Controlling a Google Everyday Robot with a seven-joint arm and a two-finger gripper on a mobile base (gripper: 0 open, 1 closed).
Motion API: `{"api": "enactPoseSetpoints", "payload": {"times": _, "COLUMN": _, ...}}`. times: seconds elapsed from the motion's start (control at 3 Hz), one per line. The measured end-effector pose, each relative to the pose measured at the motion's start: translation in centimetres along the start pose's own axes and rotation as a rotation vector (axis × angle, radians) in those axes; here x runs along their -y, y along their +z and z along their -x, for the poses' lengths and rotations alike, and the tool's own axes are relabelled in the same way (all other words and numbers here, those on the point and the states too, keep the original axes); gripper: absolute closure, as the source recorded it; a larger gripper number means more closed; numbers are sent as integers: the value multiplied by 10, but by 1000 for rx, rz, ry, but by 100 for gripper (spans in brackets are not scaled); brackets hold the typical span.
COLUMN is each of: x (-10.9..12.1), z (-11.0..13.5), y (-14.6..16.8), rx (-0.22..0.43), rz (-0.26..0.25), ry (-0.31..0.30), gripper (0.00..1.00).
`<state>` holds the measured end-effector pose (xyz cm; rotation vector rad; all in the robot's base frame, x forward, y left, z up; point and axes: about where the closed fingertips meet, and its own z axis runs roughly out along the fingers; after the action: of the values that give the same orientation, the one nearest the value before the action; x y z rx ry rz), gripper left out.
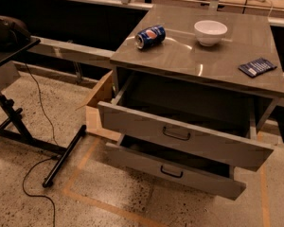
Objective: Place rxbar blueberry into white bowl
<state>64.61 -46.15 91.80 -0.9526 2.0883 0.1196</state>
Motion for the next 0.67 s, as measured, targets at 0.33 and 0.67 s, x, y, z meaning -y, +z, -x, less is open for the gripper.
{"api": "enactPoseSetpoints", "payload": {"times": 0.33, "x": 17, "z": -6, "y": 6, "rx": 109, "rz": -38, "ry": 131, "gripper": 0}}
{"api": "enactPoseSetpoints", "payload": {"times": 0.67, "x": 34, "z": -8, "y": 15, "rx": 158, "rz": -92, "ry": 165, "gripper": 0}}
